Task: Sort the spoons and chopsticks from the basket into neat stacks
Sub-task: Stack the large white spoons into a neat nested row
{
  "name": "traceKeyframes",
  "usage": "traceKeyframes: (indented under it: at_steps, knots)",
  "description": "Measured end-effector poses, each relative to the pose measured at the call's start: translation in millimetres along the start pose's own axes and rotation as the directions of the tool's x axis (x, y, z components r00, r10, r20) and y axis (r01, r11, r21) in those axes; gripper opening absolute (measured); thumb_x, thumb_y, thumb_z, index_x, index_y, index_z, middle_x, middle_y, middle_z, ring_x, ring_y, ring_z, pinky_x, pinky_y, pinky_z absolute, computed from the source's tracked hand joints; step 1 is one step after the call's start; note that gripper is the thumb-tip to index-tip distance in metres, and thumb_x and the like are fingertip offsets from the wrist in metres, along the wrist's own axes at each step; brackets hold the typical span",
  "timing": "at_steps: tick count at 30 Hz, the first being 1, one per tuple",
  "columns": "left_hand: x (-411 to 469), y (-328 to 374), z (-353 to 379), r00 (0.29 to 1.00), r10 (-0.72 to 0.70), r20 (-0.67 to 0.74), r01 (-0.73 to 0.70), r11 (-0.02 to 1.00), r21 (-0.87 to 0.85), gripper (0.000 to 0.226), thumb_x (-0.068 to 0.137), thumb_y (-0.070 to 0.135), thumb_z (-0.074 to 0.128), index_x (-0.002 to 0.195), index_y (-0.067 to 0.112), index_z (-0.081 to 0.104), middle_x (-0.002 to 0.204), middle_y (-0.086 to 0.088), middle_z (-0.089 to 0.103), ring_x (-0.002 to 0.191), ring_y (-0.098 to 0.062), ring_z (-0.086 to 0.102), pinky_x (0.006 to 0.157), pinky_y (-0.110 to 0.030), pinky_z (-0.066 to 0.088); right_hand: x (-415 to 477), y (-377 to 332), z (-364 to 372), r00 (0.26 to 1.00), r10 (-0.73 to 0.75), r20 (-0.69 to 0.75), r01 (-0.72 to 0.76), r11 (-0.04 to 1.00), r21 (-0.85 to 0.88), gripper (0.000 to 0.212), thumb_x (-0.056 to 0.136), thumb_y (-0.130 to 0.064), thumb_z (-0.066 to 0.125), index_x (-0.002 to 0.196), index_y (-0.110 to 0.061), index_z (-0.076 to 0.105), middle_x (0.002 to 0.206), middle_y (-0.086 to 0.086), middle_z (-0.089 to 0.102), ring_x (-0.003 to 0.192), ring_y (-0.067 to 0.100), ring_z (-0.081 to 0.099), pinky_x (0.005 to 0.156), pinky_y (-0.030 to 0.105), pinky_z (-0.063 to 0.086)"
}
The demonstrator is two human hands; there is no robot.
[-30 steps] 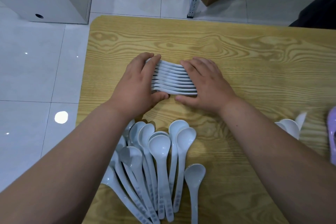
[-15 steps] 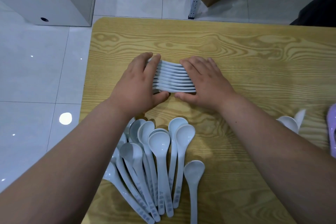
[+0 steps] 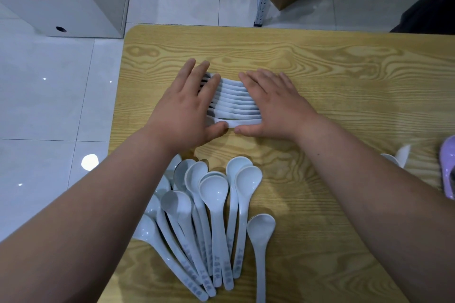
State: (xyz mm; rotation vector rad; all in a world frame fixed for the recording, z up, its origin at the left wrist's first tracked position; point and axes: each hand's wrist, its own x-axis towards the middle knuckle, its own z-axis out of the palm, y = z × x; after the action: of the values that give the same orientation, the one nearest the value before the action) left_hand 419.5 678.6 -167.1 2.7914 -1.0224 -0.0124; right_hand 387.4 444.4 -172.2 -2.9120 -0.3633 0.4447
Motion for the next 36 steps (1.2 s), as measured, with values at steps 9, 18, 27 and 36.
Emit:
traceKeyframes:
  at_steps: [9, 18, 27, 36]
  knots:
    - [1.3, 0.2, -0.4, 1.0, 0.015, -0.008, -0.015, 1.0, -0.003, 0.092, 0.082, 0.069, 0.051, 0.147, 0.005, 0.044, 0.156, -0.024, 0.033, 0.148, -0.046, 0.02, 0.118, -0.058, 0.026, -0.3, -4.3, -6.0, 1.0, -0.004, 0.011, 0.004, 1.0, 0.016, 0.122, 0.067, -0.09, 0.043, 0.16, -0.023, 0.004, 0.167, 0.0, 0.011, 0.154, 0.021, 0.005, 0.125, 0.051, 0.006]
    - [-0.3, 2.6, -6.0, 0.999, -0.026, -0.029, 0.025, 0.999, -0.035, 0.084, 0.083, 0.061, 0.055, 0.144, 0.004, 0.047, 0.15, -0.024, 0.041, 0.134, -0.045, 0.041, 0.11, -0.055, 0.038, 5.8, -3.1, -8.6, 1.0, 0.009, 0.03, -0.01, 0.999, 0.031, 0.127, 0.061, -0.098, 0.031, 0.159, -0.021, 0.008, 0.167, 0.0, 0.012, 0.154, 0.02, 0.008, 0.124, 0.052, 0.013]
    - [-19.7, 13.3, -20.6, 0.976, -0.045, -0.212, 0.034, 0.998, -0.055, 0.055, 0.088, 0.037, 0.059, 0.129, 0.001, 0.058, 0.129, -0.023, 0.055, 0.117, -0.042, 0.049, 0.106, -0.044, 0.036, -9.8, -12.1, -12.7, 0.998, 0.041, -0.053, -0.033, 0.989, 0.142, 0.095, 0.084, -0.074, 0.054, 0.157, -0.019, 0.026, 0.165, 0.006, 0.02, 0.153, 0.024, 0.012, 0.124, 0.045, 0.014]
    - [-67.8, 70.1, -26.9, 0.976, -0.175, 0.128, 0.213, 0.888, -0.409, 0.033, 0.089, 0.021, 0.066, 0.121, 0.018, 0.064, 0.108, 0.0, 0.065, 0.101, -0.021, 0.061, 0.086, -0.03, 0.046, -136.9, -66.7, 17.7, 0.931, 0.249, -0.266, -0.149, 0.926, 0.347, 0.051, 0.087, -0.04, 0.063, 0.131, -0.016, 0.059, 0.12, 0.004, 0.056, 0.111, 0.026, 0.056, 0.086, 0.034, 0.05]
